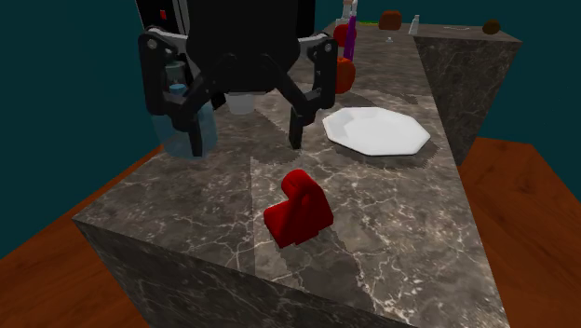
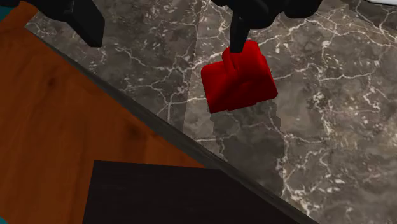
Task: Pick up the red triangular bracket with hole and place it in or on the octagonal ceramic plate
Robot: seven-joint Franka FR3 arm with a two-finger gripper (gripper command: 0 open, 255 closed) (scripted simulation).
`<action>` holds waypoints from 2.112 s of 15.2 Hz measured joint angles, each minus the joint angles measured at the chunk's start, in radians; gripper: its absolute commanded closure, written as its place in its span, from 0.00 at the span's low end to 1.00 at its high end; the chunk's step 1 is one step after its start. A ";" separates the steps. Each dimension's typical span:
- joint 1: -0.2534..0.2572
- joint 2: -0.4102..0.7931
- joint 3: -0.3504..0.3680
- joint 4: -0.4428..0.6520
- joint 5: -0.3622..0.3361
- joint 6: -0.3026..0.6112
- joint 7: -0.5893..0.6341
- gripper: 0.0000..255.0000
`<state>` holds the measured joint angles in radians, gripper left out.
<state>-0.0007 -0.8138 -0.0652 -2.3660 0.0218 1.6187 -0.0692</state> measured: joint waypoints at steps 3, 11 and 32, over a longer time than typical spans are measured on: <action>-0.004 0.023 -0.005 -0.012 -0.034 0.024 -0.028 0.00; -0.027 0.115 -0.020 -0.099 -0.191 0.167 -0.126 0.00; -0.033 0.123 -0.032 -0.167 -0.205 0.251 -0.129 1.00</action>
<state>-0.0339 -0.6903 -0.0976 -2.5334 -0.1835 1.8697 -0.1987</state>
